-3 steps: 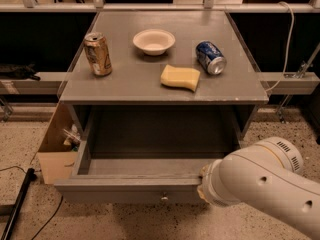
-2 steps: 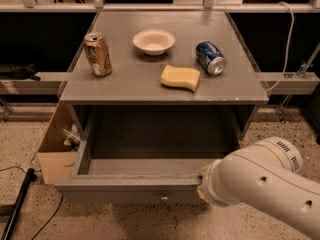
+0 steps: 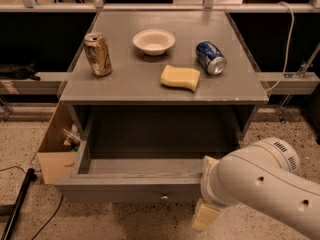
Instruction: Open top drawer
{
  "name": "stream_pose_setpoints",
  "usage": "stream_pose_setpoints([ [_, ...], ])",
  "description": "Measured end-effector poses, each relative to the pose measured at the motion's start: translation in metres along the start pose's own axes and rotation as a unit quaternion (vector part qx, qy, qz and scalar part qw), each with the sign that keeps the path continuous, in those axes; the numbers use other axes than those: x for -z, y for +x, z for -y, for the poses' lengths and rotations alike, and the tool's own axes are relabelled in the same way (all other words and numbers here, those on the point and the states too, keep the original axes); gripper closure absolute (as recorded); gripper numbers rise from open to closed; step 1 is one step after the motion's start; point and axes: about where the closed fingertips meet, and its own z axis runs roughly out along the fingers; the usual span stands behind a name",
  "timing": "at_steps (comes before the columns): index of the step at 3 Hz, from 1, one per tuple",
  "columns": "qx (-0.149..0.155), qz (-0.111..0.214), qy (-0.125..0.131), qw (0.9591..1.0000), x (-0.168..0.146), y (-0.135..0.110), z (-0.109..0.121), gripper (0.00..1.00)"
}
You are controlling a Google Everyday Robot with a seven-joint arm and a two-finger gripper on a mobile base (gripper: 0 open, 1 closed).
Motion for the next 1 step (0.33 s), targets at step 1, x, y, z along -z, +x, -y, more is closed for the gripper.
stream_pose_setpoints([
  [1, 0.000, 0.000, 0.000, 1.0000, 0.0000, 0.0000, 0.0000, 0.00],
])
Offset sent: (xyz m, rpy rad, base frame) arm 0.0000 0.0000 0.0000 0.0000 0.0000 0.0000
